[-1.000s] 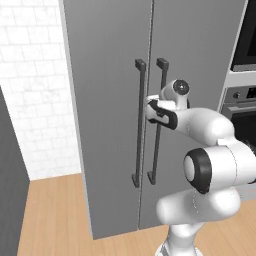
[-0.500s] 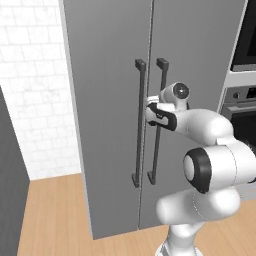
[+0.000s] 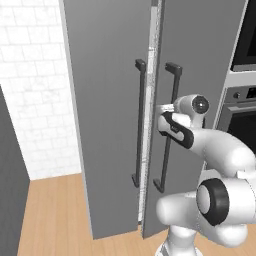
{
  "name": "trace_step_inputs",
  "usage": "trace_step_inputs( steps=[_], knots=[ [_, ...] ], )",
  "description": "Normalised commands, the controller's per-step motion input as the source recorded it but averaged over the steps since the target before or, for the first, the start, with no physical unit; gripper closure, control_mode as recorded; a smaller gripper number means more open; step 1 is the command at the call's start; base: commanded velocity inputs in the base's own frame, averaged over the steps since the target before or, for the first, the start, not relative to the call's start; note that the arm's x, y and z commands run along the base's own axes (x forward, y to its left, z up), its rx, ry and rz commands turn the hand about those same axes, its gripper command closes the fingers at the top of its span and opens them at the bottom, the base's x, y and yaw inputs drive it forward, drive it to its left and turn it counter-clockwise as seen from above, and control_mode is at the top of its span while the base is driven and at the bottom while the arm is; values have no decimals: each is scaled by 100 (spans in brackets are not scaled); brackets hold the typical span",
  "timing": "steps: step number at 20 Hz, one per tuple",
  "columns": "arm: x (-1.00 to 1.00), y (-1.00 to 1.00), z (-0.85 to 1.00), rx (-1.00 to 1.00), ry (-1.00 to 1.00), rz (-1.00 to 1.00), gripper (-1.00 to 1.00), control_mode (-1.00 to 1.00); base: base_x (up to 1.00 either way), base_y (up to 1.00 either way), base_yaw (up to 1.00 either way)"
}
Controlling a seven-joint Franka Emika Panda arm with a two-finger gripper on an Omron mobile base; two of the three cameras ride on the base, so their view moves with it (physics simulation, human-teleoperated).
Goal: Take the strawberry from the fridge and place it on top of the pancake, located on the dining counter.
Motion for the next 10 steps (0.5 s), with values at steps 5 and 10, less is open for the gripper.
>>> trace_step_inputs(
  steps=[5, 10],
  knots=[
    [-100, -86, 46, 1, 2, 0, 100, -100, 0, 0, 0],
    [-78, -80, 61, 0, 17, 0, 100, -100, 0, 0, 0]
  ],
)
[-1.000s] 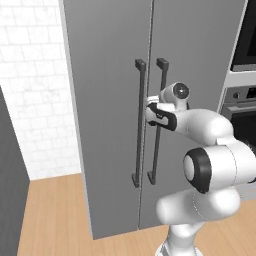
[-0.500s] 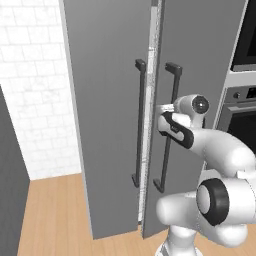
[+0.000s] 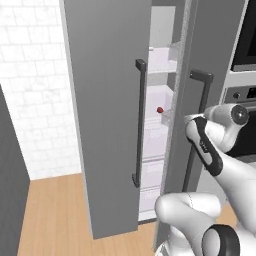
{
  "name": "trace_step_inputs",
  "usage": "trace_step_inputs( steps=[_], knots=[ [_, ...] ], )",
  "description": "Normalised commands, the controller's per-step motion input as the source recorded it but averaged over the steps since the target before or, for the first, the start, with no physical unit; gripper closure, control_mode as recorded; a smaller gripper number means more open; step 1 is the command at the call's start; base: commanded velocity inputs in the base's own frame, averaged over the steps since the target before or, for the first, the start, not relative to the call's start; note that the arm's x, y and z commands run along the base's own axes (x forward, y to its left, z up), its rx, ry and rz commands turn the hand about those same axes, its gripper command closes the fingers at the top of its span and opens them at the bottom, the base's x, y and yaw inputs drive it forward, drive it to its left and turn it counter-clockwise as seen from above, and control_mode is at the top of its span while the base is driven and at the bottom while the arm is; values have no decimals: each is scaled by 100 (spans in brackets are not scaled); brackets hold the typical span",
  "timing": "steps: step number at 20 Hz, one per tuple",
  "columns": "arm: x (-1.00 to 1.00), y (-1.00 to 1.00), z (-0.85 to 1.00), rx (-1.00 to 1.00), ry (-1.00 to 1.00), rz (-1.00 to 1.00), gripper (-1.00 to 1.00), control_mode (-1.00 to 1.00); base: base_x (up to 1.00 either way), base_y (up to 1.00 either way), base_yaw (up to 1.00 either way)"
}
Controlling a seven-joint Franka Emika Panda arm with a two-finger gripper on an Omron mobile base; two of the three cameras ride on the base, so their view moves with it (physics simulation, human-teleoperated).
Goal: Take the strawberry from the fridge and place it on top of the pancake, located on the dining counter.
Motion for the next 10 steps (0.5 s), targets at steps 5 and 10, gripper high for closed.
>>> trace_step_inputs(
  steps=[5, 10],
  knots=[
    [-29, -34, 3, -7, 18, 0, -100, -100, 0, 0, 0],
    [-78, -3, -5, -6, -8, -1, -100, -100, 0, 0, 0]
  ],
)
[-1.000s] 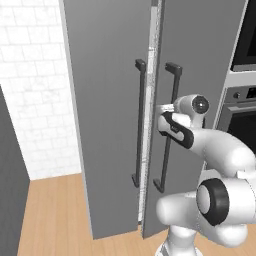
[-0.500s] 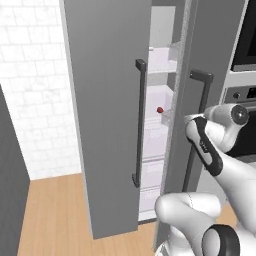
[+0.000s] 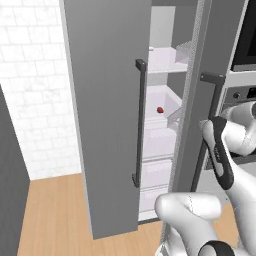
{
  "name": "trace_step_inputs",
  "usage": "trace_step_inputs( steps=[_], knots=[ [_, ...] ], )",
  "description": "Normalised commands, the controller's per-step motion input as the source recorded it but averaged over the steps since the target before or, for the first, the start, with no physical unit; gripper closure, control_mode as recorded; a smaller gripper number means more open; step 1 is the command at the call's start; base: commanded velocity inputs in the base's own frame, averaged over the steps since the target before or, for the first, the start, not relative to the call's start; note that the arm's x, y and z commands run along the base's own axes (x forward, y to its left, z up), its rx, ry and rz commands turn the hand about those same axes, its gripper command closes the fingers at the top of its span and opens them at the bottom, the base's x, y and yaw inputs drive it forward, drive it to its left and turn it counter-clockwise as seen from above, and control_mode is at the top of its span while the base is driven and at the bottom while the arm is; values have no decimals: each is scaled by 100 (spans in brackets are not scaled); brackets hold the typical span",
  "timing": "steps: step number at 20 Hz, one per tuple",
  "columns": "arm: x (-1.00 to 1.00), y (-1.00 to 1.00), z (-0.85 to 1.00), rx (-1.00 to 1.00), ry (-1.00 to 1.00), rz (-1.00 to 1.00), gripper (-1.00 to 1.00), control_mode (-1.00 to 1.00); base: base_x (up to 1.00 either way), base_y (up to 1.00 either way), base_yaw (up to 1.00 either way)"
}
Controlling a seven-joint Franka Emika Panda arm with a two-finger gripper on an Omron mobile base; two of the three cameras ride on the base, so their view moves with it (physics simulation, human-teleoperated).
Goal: Take the strawberry from the fridge and place it on top of the pancake, located on the dining counter.
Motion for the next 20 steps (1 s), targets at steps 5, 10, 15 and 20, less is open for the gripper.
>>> trace_step_inputs(
  steps=[5, 10, 15, 20],
  knots=[
    [-100, 21, 27, -16, -10, 0, -100, -100, 0, 0, 0],
    [-79, 61, 64, -23, 0, -1, -100, -100, 0, 0, 0],
    [-26, 96, 61, -32, 6, -6, -100, -100, 0, 0, 0],
    [1, 94, 39, -32, 13, -9, -100, -100, 0, 0, 0]
  ],
)
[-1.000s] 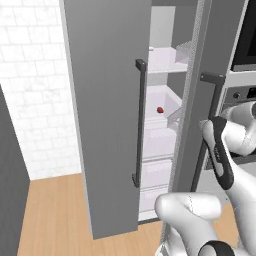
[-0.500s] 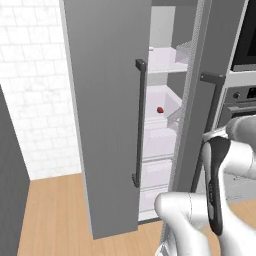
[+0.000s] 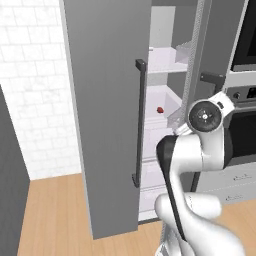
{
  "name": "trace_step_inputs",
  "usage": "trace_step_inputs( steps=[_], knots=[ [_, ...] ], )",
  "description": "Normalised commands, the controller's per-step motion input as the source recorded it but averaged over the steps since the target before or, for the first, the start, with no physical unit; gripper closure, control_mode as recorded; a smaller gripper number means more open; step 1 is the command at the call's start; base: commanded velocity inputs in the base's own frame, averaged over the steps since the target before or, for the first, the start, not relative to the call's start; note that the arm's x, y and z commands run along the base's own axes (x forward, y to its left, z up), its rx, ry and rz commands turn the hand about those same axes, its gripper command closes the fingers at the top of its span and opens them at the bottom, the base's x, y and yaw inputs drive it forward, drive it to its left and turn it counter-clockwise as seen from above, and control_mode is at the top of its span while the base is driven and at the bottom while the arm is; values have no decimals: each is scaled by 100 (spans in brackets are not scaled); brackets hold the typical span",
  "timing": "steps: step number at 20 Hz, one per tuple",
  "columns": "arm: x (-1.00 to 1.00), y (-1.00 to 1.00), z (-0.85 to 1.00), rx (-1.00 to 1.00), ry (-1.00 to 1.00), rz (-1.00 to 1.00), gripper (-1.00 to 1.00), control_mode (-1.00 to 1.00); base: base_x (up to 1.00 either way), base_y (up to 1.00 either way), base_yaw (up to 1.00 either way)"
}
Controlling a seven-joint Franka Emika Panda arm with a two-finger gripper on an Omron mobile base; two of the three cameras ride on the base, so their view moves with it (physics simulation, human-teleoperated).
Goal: Take the strawberry from the fridge and place it on top of the pancake, located on the dining counter.
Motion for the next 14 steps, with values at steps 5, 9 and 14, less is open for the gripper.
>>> trace_step_inputs(
  steps=[5, 9, 14],
  knots=[
    [39, 52, 2, -26, 15, -10, -100, -100, 0, 0, 0],
    [68, 4, 0, -16, 4, -5, -100, -100, 0, 0, 0],
    [78, -4, -3, -8, 1, -1, -100, -100, 0, 0, 0]
  ],
)
